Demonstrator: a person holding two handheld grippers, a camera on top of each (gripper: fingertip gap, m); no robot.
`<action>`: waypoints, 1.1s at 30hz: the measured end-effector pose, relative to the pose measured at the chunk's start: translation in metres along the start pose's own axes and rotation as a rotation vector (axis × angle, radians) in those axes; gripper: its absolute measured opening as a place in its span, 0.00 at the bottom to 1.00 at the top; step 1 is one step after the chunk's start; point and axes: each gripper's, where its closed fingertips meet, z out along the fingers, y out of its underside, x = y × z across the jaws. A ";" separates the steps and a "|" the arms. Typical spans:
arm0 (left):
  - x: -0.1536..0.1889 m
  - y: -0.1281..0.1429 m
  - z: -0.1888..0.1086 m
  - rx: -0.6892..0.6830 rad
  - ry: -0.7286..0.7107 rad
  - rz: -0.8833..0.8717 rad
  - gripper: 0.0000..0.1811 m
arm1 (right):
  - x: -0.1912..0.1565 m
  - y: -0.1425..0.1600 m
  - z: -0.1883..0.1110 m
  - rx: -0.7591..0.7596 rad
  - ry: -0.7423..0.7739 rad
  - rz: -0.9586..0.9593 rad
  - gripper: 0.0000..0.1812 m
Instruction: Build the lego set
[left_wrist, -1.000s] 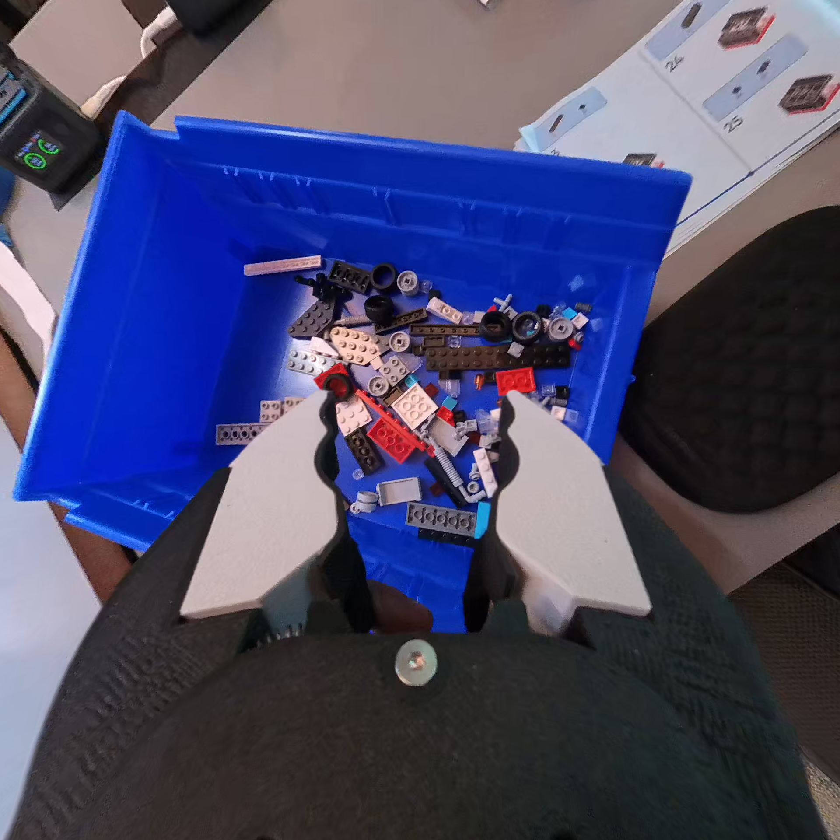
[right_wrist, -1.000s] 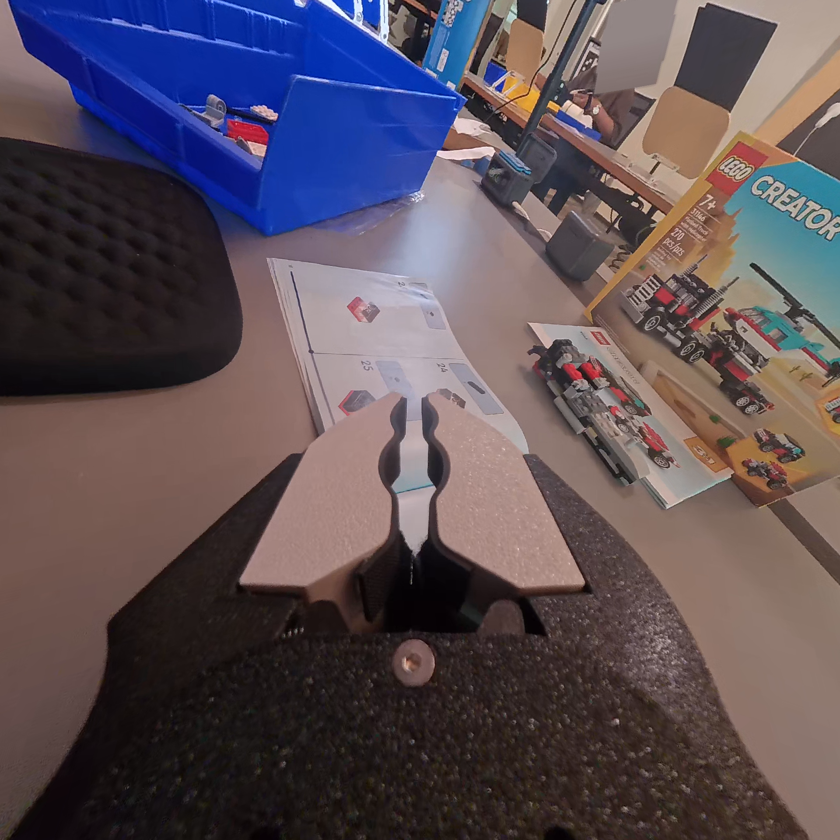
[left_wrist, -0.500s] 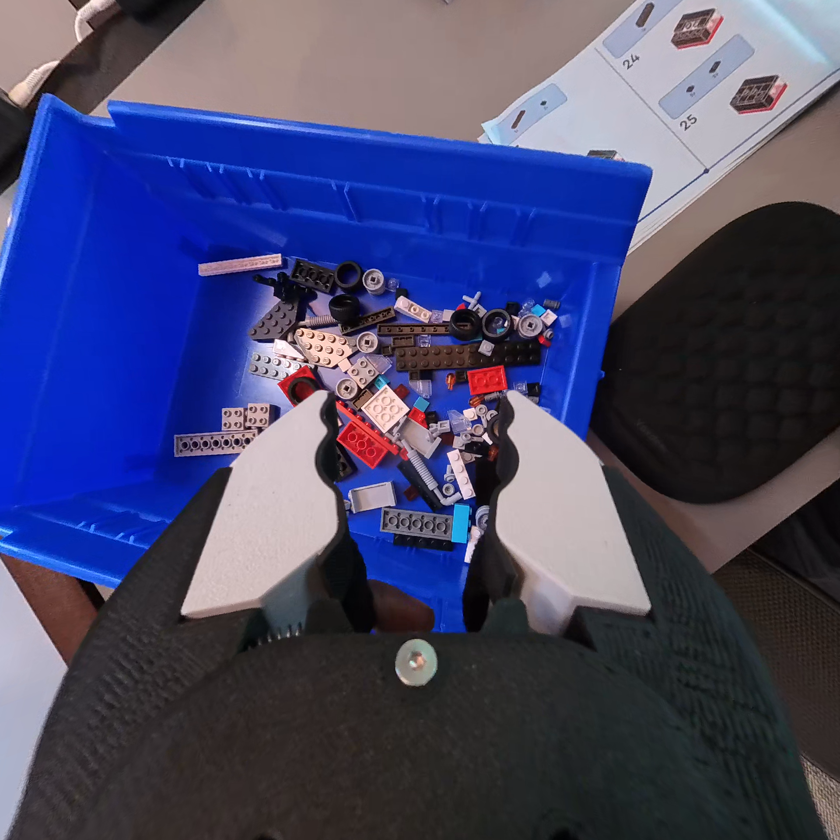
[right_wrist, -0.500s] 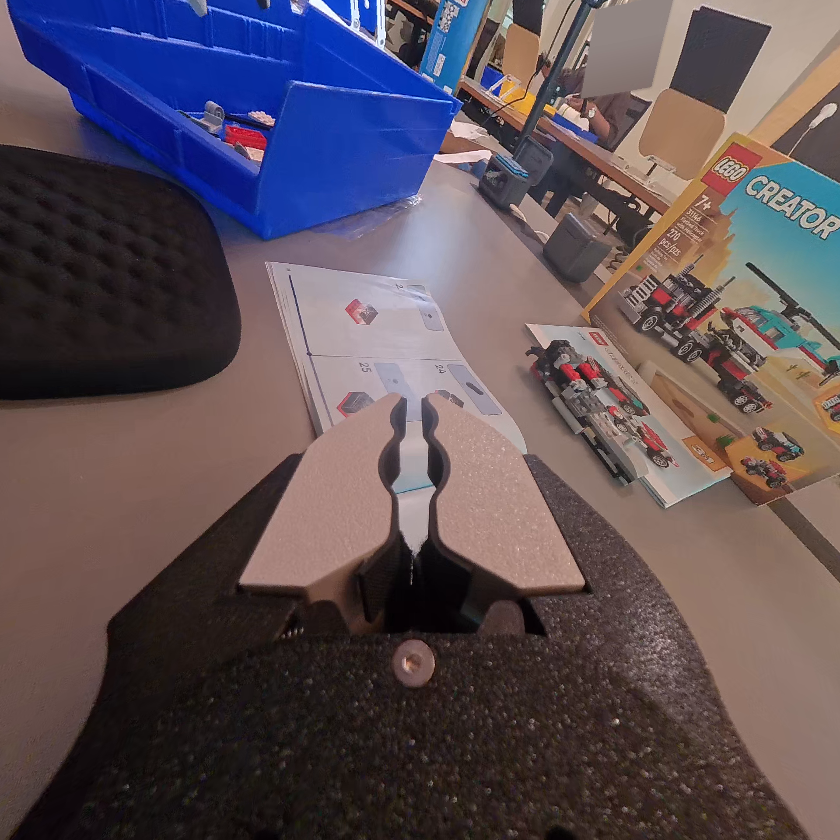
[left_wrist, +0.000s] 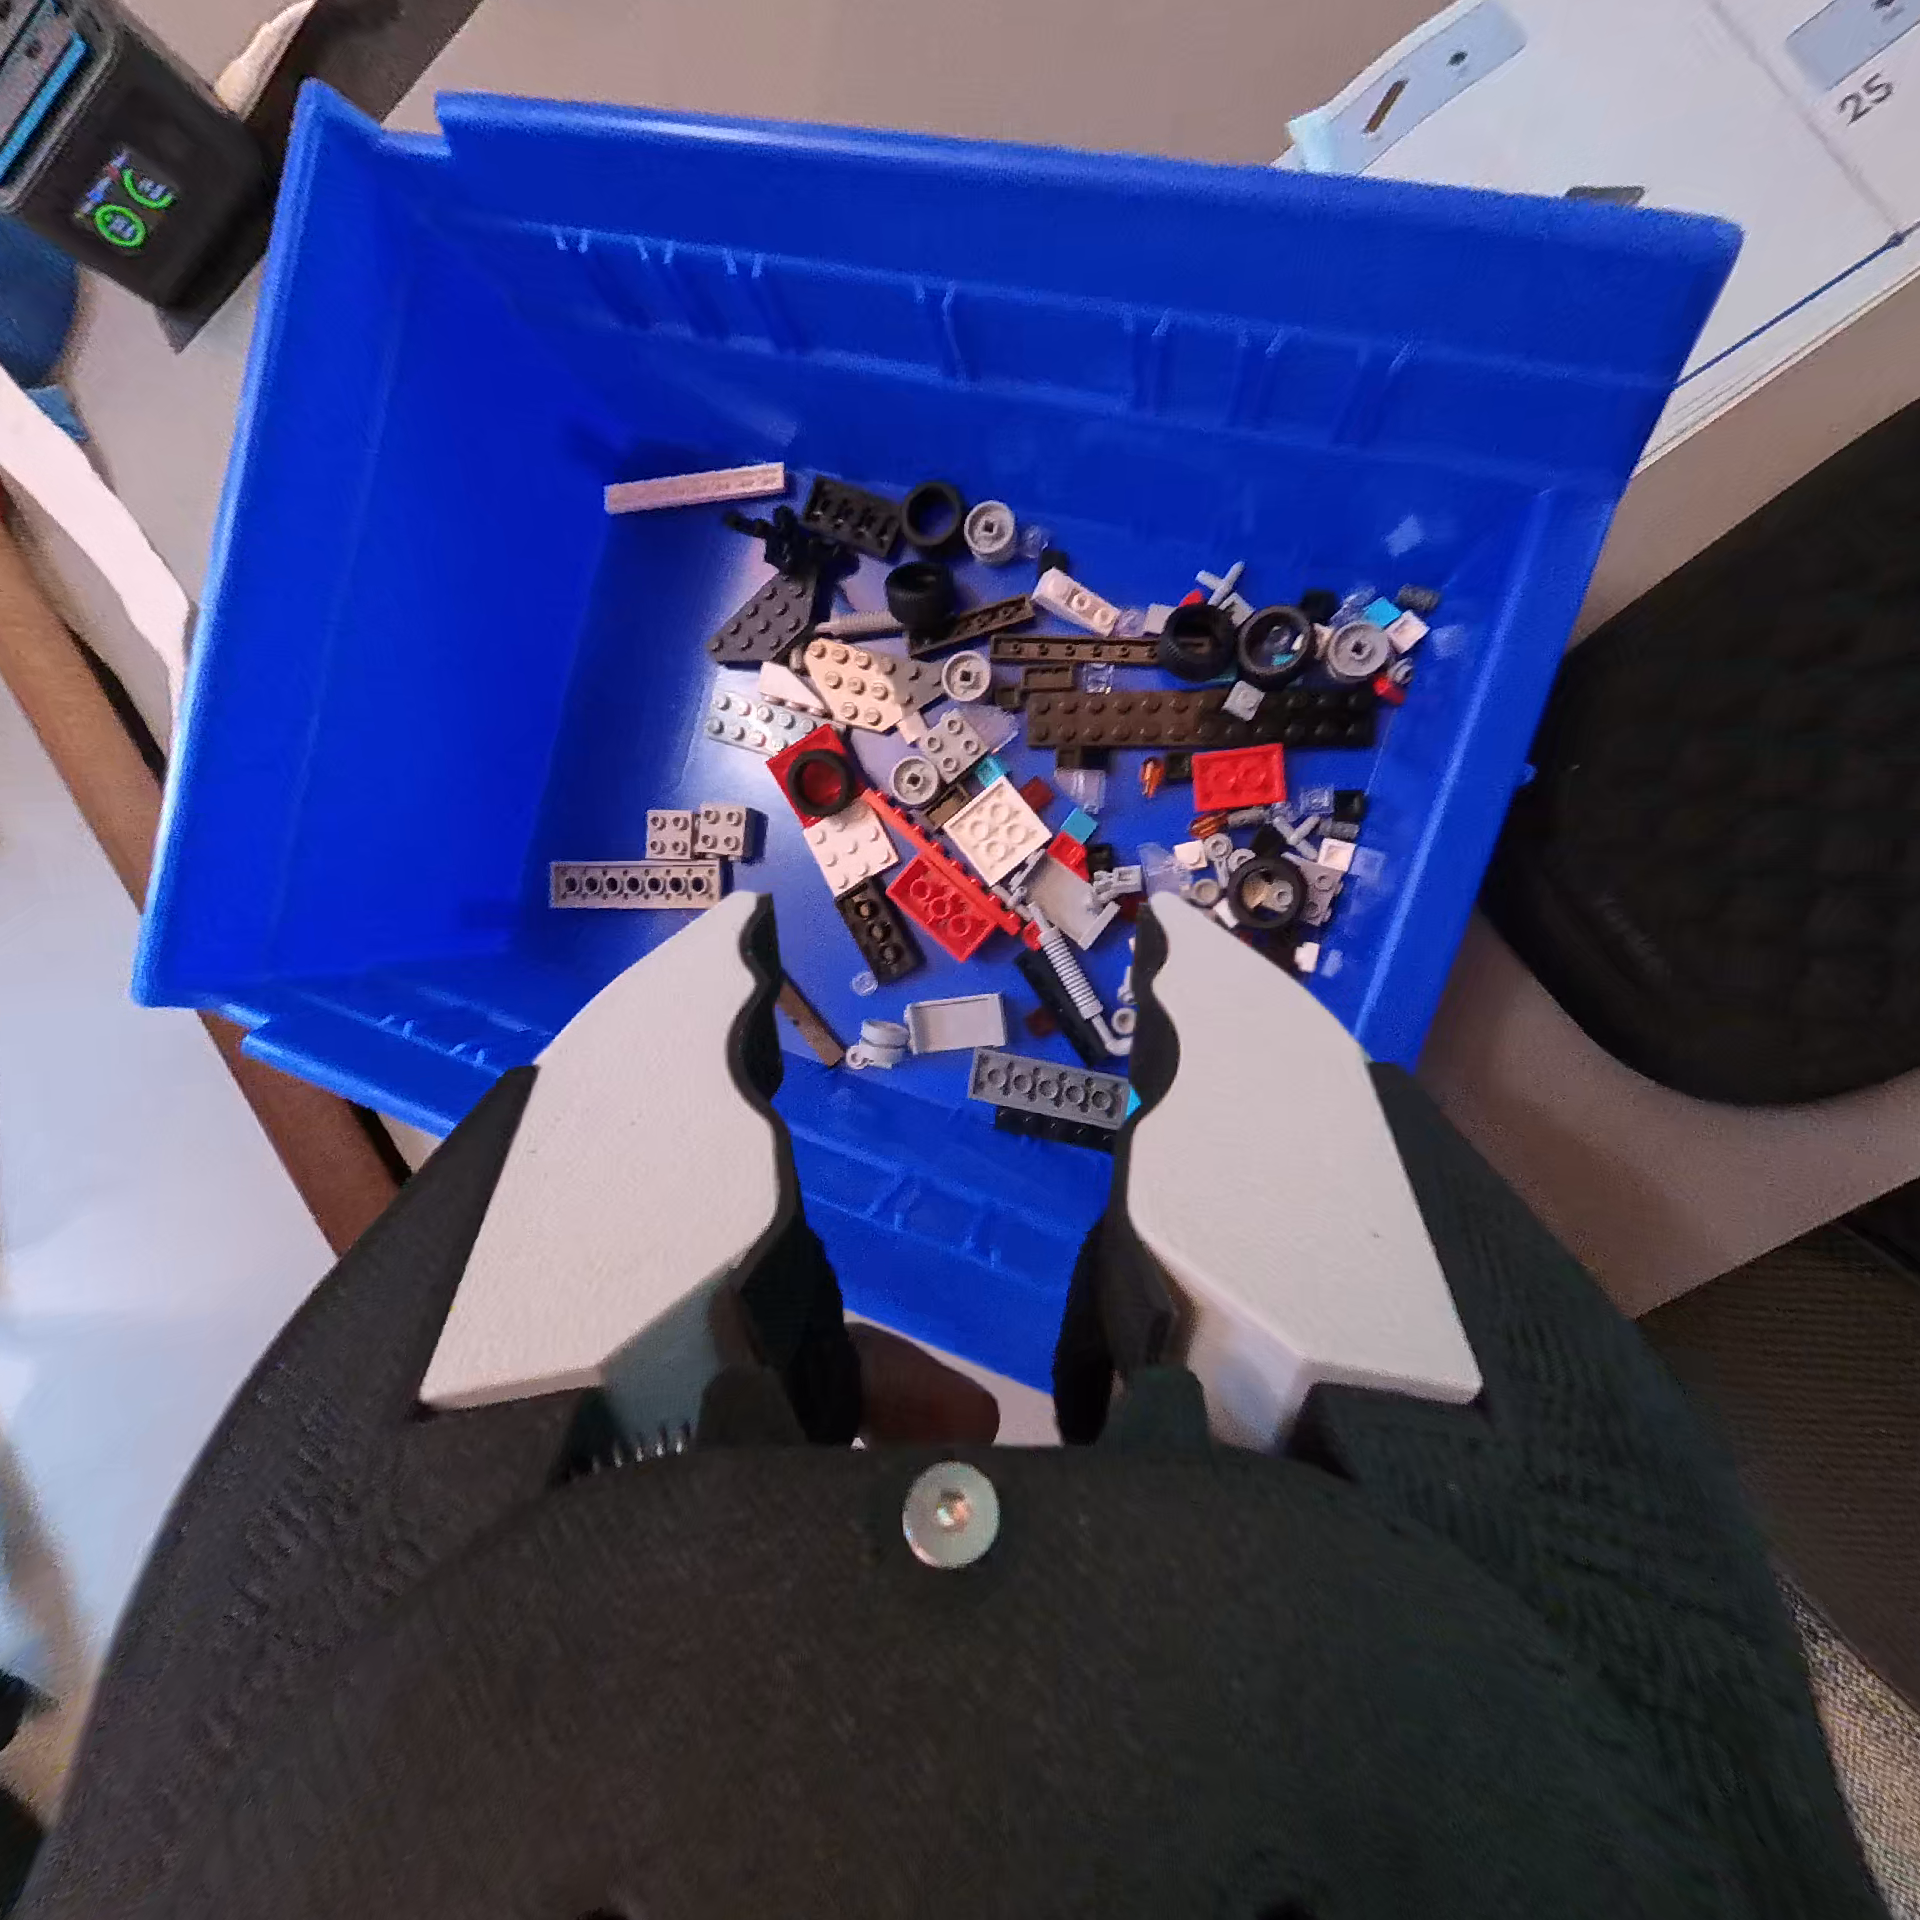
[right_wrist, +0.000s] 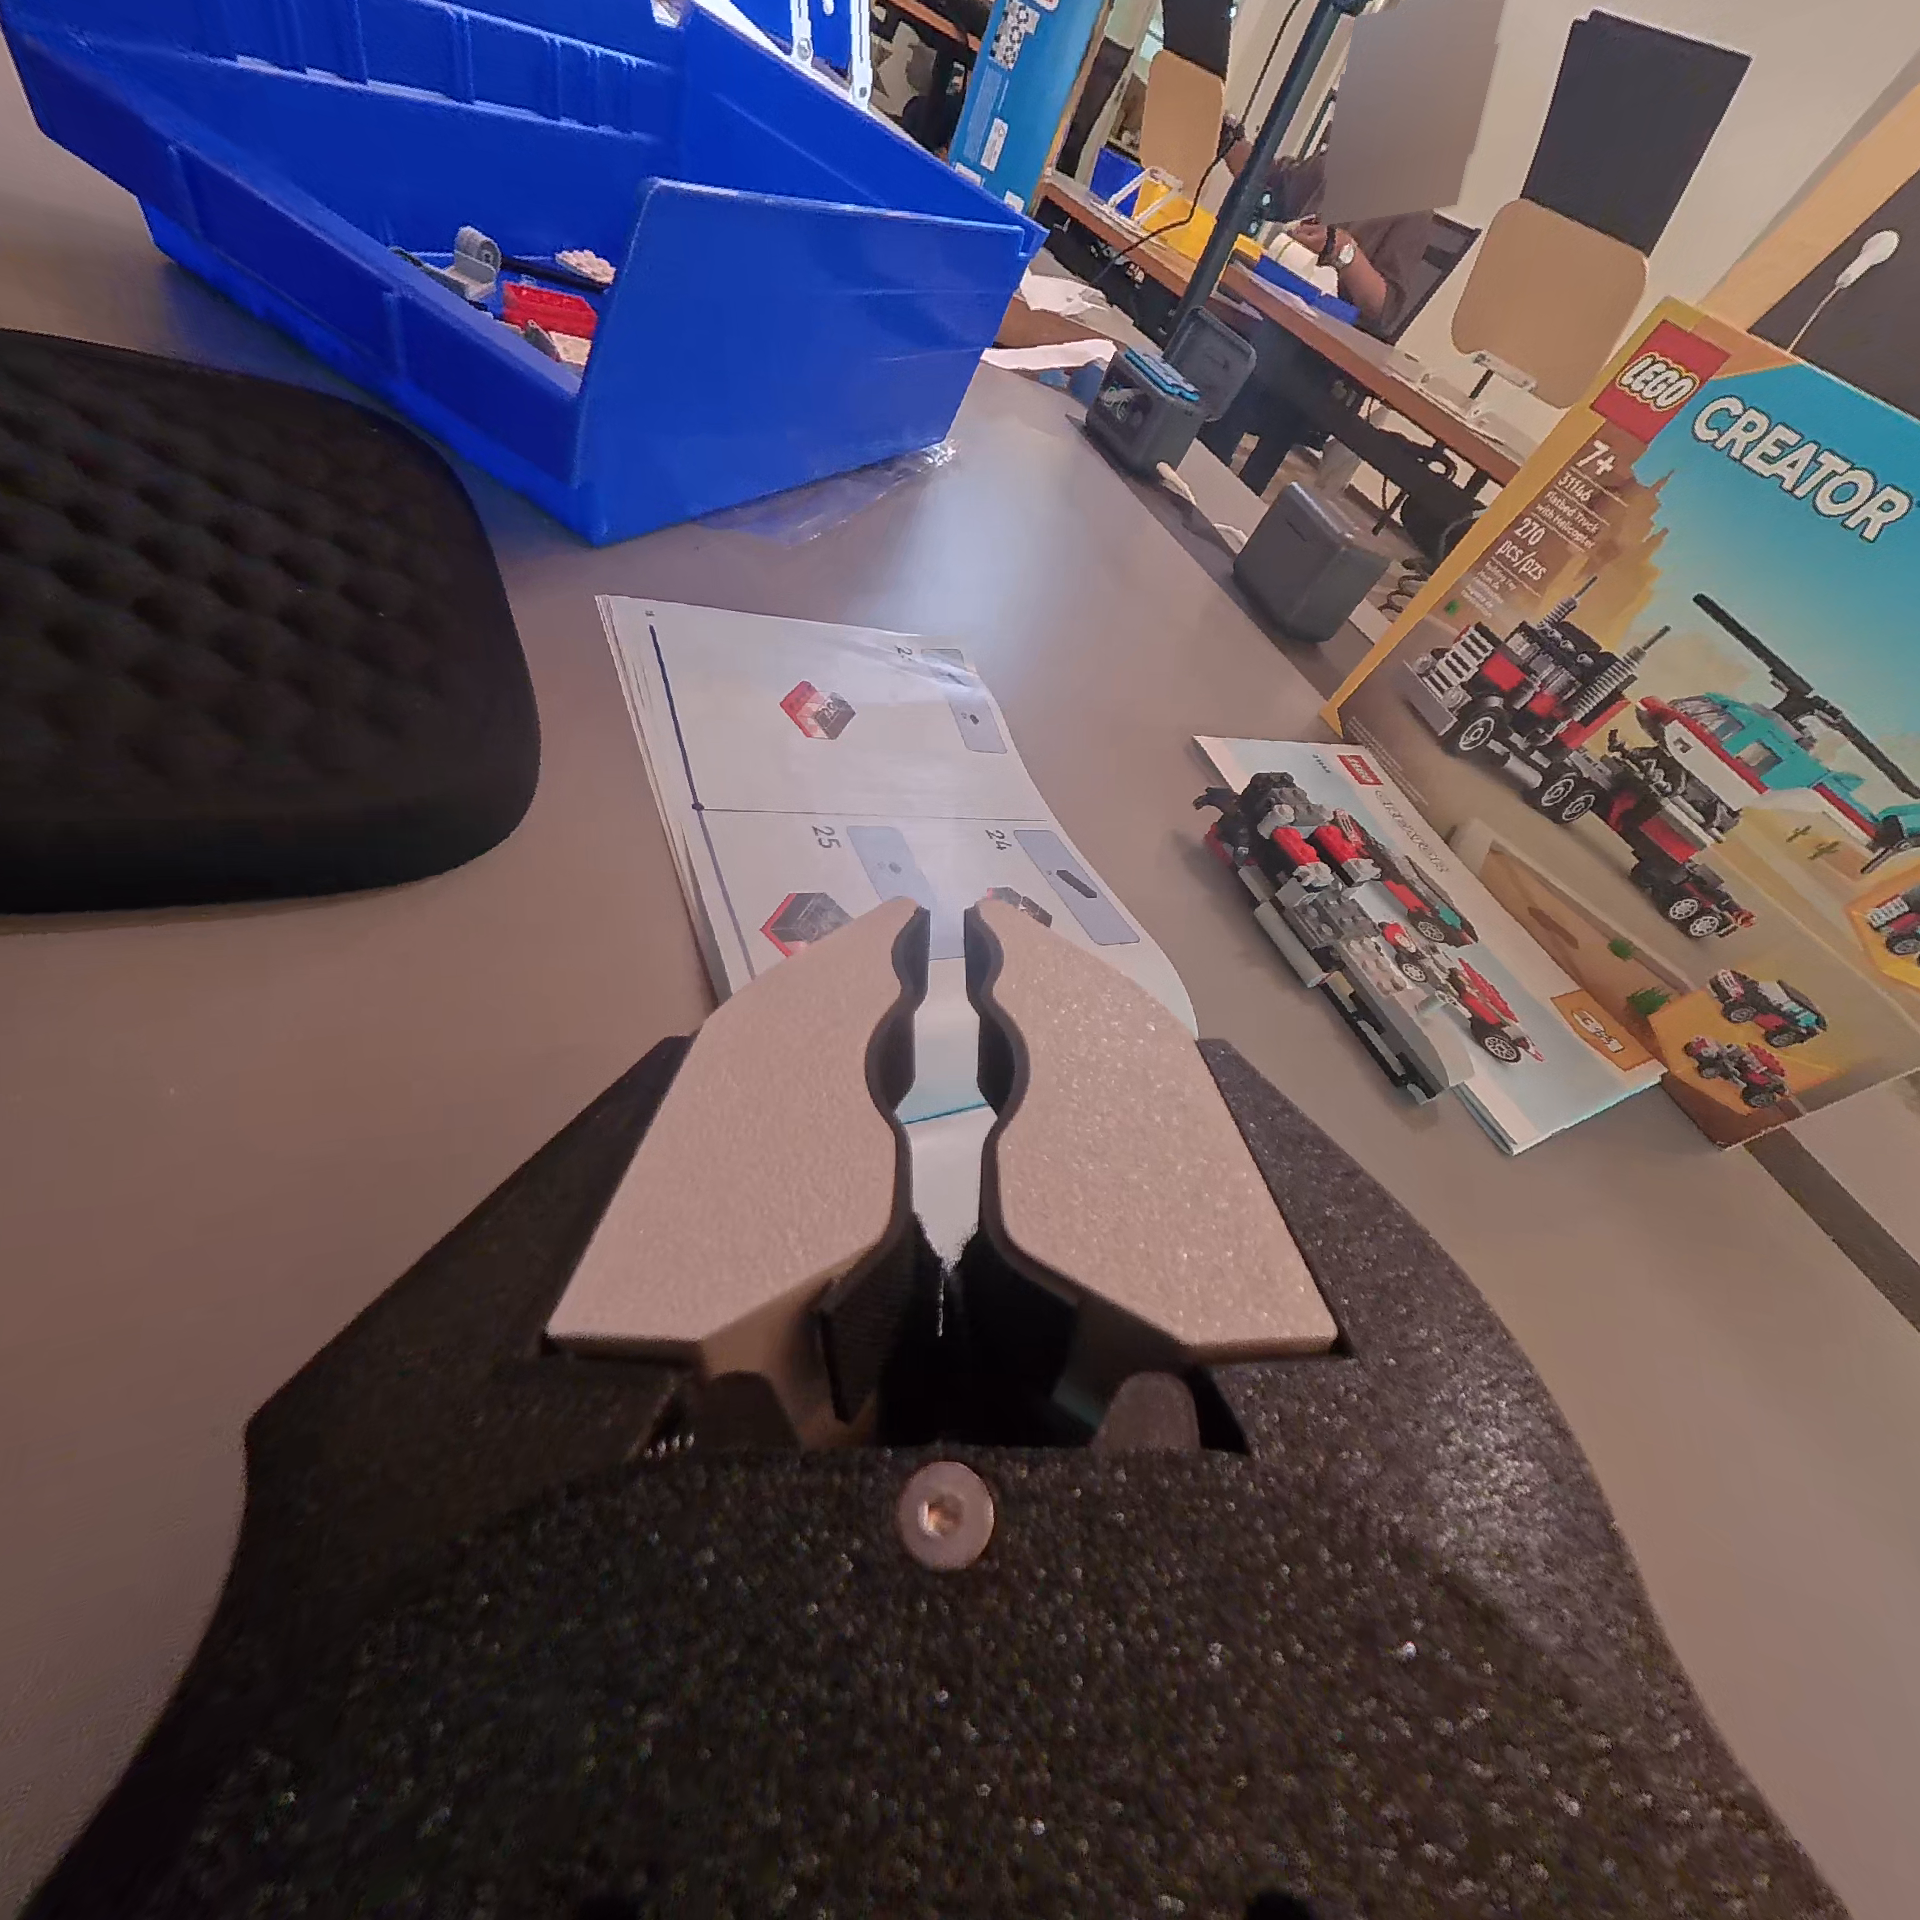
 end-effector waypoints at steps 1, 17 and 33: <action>-0.002 0.000 -0.001 -0.002 -0.005 -0.002 0.35 | 0.000 0.000 0.000 0.000 -0.001 0.000 0.04; -0.021 -0.005 0.006 -0.045 -0.046 0.084 0.00 | 0.001 -0.003 -0.001 0.023 -0.001 0.008 0.04; 0.020 0.051 0.032 -0.493 0.273 0.325 0.13 | 0.002 -0.005 -0.002 0.038 0.004 0.000 0.04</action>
